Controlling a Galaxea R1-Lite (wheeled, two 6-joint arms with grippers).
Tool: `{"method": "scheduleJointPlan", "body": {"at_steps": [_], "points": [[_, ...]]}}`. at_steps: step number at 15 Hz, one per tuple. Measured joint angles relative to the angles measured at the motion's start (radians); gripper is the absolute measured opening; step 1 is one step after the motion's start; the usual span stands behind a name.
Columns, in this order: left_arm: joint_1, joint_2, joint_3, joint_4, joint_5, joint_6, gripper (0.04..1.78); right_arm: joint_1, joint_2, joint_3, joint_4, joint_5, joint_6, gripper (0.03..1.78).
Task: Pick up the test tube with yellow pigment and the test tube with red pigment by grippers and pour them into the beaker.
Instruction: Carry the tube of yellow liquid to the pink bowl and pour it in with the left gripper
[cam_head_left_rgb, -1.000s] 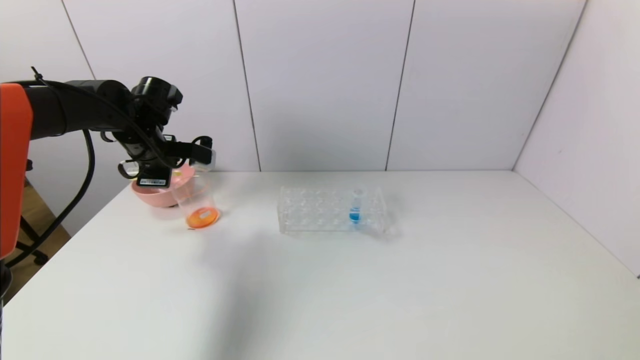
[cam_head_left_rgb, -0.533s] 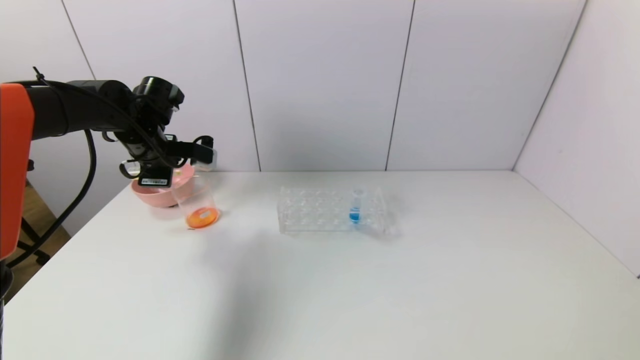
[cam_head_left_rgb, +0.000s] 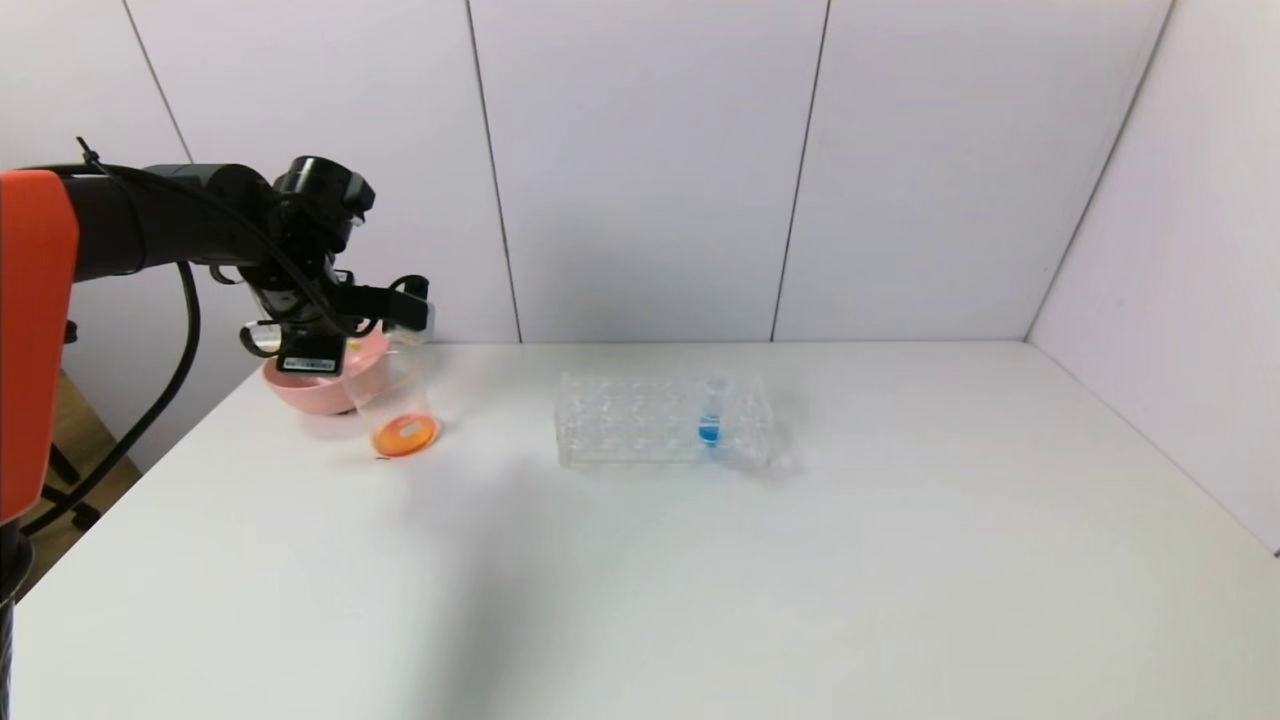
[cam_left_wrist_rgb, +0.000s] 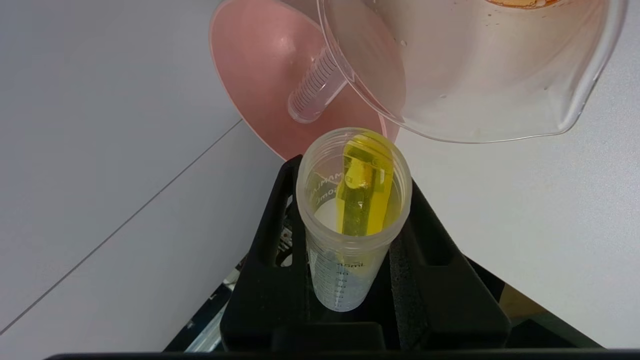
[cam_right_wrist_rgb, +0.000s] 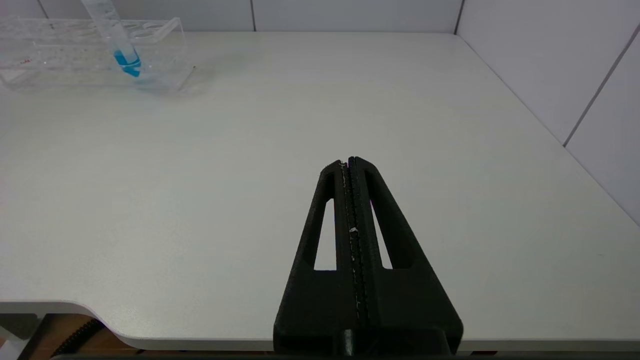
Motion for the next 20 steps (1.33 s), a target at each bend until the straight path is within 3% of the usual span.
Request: {"method": "scheduleJointPlan", "body": {"at_steps": [20], "points": [[-0.001, 0.0, -0.001, 0.017, 0.049, -0.004, 0.47, 0.0, 0.0, 0.0, 0.0, 0.0, 0.0, 0.11]]}}
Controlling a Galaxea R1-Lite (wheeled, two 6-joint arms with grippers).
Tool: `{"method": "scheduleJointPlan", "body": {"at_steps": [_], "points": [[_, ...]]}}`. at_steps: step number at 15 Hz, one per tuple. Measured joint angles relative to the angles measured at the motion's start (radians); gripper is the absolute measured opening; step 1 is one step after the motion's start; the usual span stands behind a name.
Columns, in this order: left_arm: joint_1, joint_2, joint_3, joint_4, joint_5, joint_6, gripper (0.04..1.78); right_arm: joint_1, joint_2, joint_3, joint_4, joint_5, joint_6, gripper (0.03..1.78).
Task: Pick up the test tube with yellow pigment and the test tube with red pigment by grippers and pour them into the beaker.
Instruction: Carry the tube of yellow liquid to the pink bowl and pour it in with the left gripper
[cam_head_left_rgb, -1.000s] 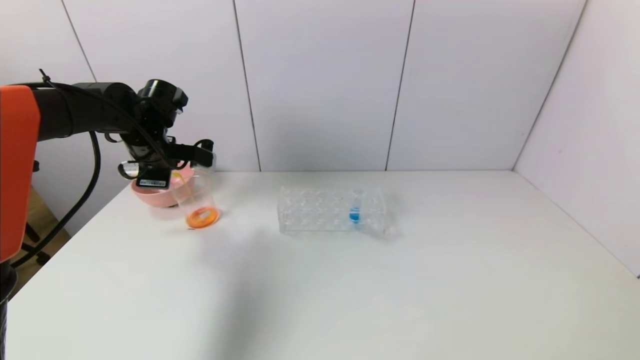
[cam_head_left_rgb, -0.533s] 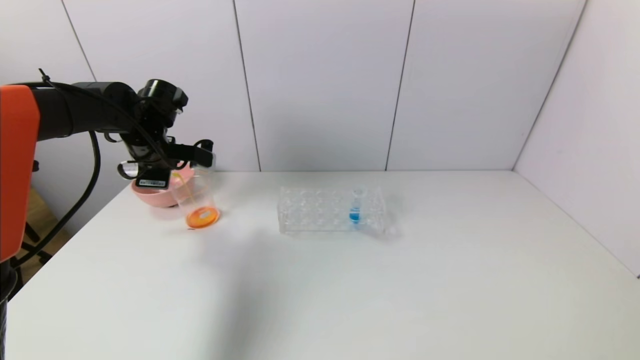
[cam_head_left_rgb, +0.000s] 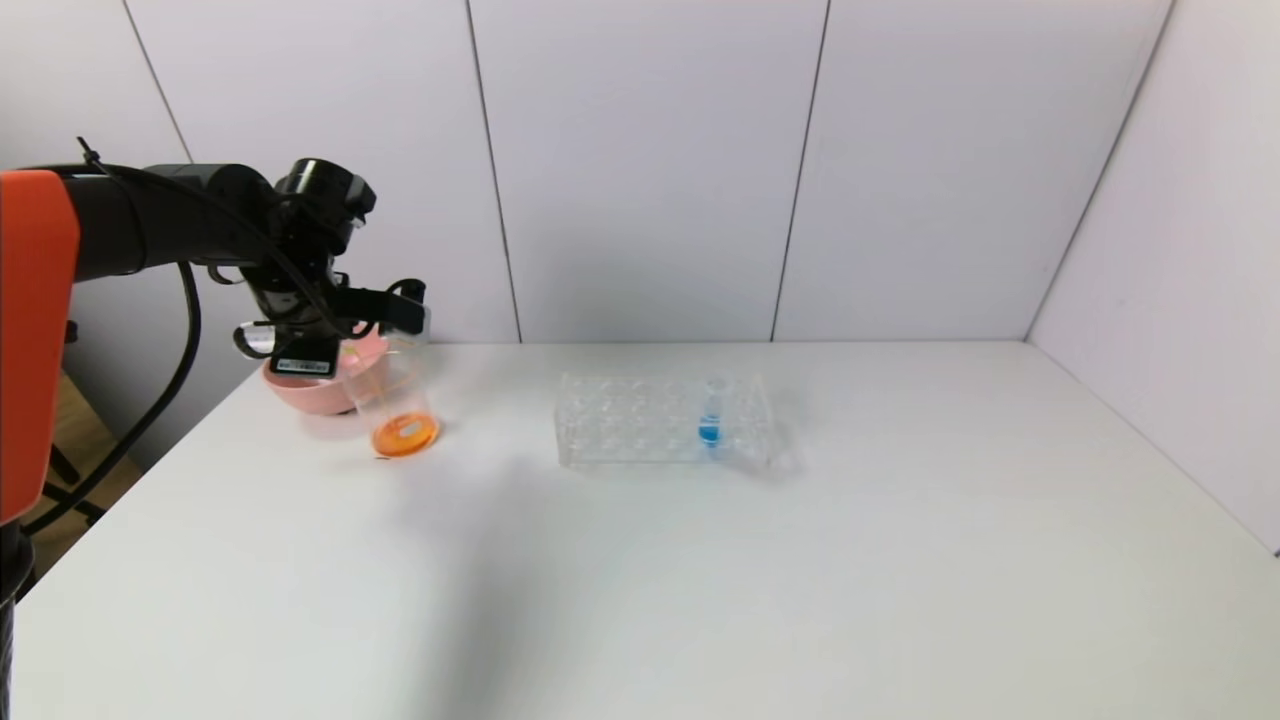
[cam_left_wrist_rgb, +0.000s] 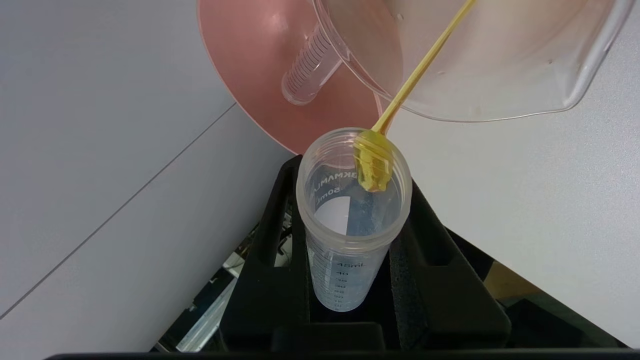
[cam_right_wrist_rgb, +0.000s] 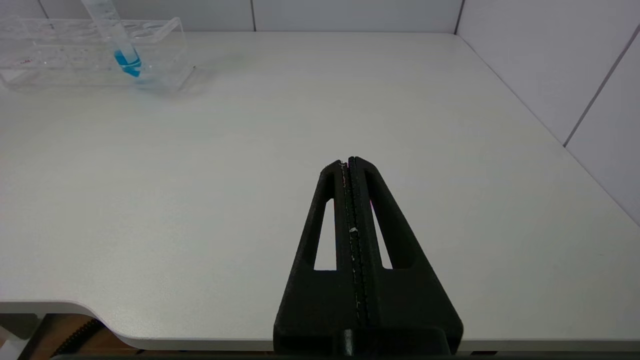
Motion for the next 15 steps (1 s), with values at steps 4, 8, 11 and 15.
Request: {"method": "scheduleJointPlan", "body": {"at_steps": [4, 8, 11, 15], "points": [[0.0, 0.0, 0.0, 0.001, 0.011, 0.0, 0.47, 0.0, 0.0, 0.0, 0.0, 0.0, 0.0, 0.11], [0.0, 0.0, 0.0, 0.001, 0.013, 0.0, 0.47, 0.0, 0.0, 0.0, 0.0, 0.0, 0.0, 0.11], [0.0, 0.0, 0.0, 0.002, 0.029, 0.0, 0.47, 0.0, 0.0, 0.0, 0.0, 0.0, 0.0, 0.11], [-0.003, 0.0, 0.0, 0.004, 0.033, 0.0, 0.47, 0.0, 0.0, 0.0, 0.0, 0.0, 0.0, 0.11]]}}
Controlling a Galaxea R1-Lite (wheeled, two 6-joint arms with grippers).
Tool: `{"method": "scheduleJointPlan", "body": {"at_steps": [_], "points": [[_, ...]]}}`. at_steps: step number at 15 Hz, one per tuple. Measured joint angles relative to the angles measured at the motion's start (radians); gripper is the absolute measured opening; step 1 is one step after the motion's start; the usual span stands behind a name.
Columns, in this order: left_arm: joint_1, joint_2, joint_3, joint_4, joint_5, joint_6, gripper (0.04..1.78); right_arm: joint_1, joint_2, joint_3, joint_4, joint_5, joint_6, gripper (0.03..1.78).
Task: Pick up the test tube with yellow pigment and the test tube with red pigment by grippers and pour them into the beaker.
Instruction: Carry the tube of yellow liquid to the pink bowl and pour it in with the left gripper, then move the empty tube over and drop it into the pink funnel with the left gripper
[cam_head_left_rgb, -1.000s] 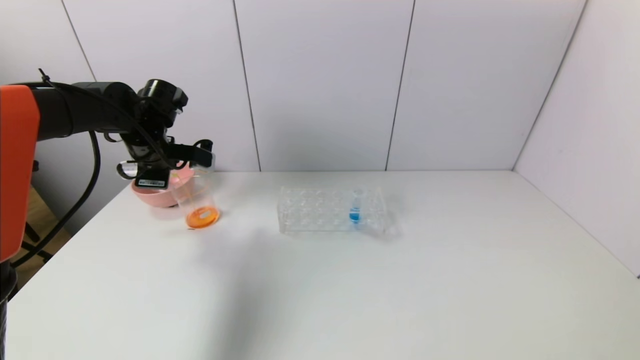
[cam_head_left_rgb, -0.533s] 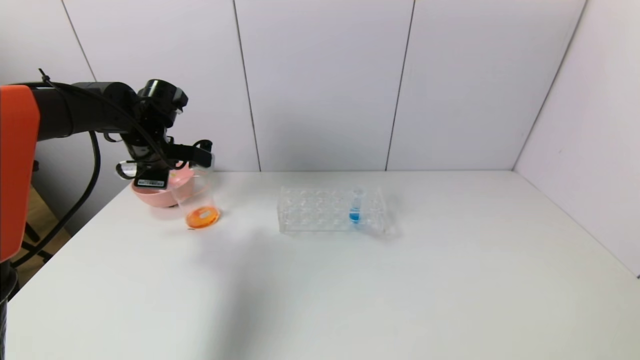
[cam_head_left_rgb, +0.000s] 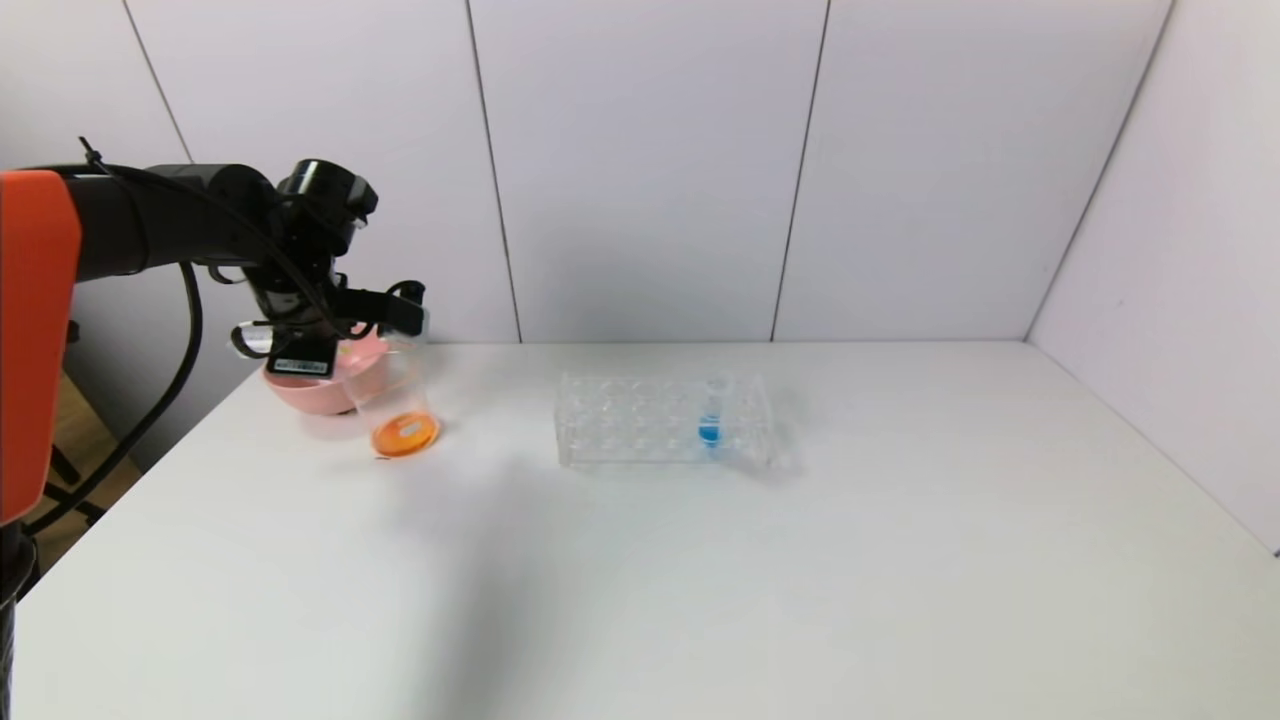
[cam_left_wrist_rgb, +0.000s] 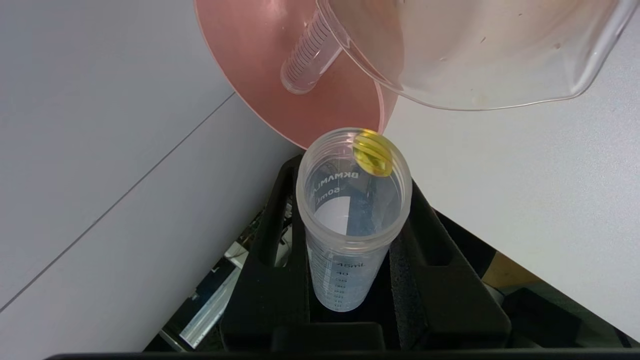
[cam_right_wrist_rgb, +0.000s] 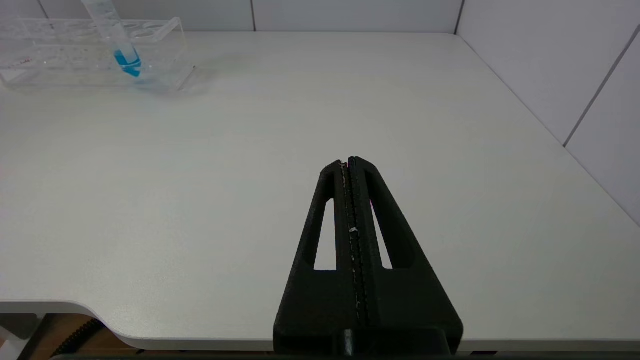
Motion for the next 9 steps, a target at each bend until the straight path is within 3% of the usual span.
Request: {"method": "scheduleJointPlan", "body": {"at_steps": [5, 9], "points": [[-0.001, -0.011, 0.001, -0.004, -0.026, -0.056, 0.47, 0.0, 0.0, 0.0, 0.0, 0.0, 0.0, 0.11], [0.002, -0.035, 0.002, -0.017, -0.174, -0.189, 0.47, 0.0, 0.0, 0.0, 0.0, 0.0, 0.0, 0.11]]}}
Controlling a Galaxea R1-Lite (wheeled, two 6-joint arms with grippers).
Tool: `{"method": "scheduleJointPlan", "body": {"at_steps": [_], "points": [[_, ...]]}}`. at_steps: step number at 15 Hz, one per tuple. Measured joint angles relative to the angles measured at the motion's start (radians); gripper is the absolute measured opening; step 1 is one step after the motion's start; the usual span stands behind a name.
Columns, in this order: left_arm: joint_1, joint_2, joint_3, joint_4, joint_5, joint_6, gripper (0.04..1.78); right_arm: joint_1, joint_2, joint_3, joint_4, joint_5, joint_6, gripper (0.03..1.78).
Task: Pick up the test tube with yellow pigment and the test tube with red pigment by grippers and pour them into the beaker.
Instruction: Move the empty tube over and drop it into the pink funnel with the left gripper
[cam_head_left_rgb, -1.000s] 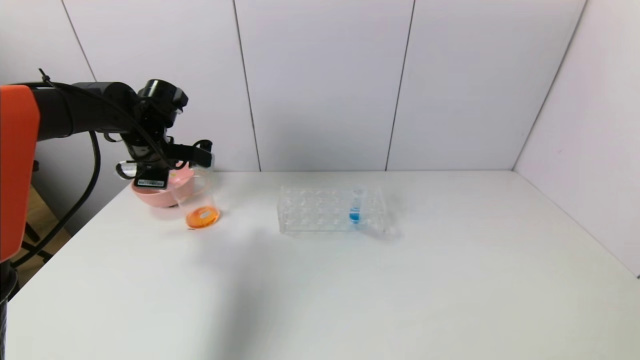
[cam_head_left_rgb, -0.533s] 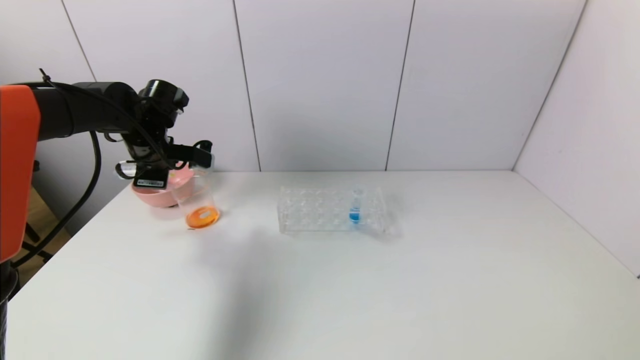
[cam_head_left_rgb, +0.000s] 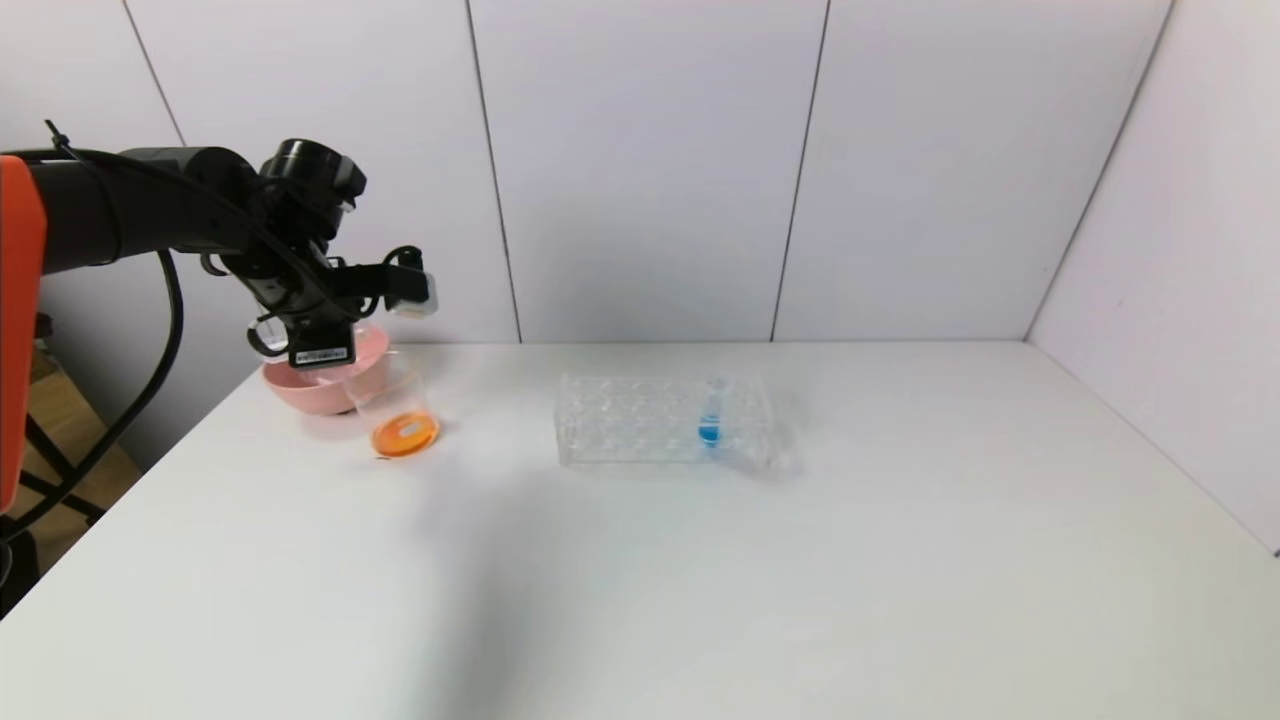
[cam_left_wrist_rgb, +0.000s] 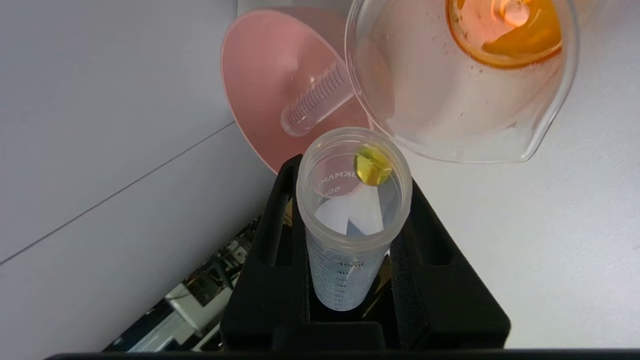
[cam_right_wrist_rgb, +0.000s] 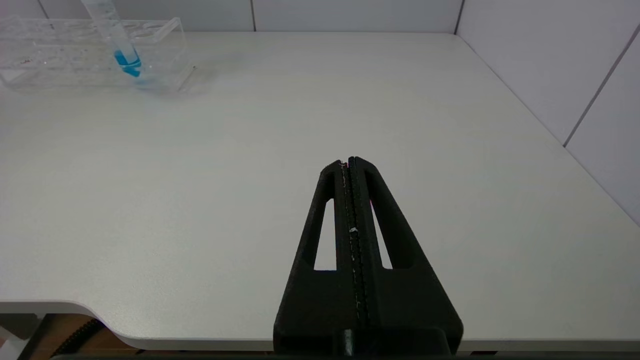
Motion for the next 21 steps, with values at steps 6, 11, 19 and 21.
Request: {"method": "scheduleJointPlan", "body": {"at_steps": [6, 11, 19, 21], "points": [[0.026, -0.038, 0.0, -0.054, -0.197, -0.225, 0.47, 0.0, 0.0, 0.0, 0.0, 0.0, 0.0, 0.11], [0.056, -0.07, 0.0, -0.123, -0.437, -0.481, 0.47, 0.0, 0.0, 0.0, 0.0, 0.0, 0.0, 0.11], [0.123, -0.076, 0.055, -0.467, -0.626, -0.91, 0.47, 0.0, 0.0, 0.0, 0.0, 0.0, 0.0, 0.11], [0.147, -0.072, 0.119, -0.562, -0.607, -0.974, 0.47, 0.0, 0.0, 0.0, 0.0, 0.0, 0.0, 0.11]]}}
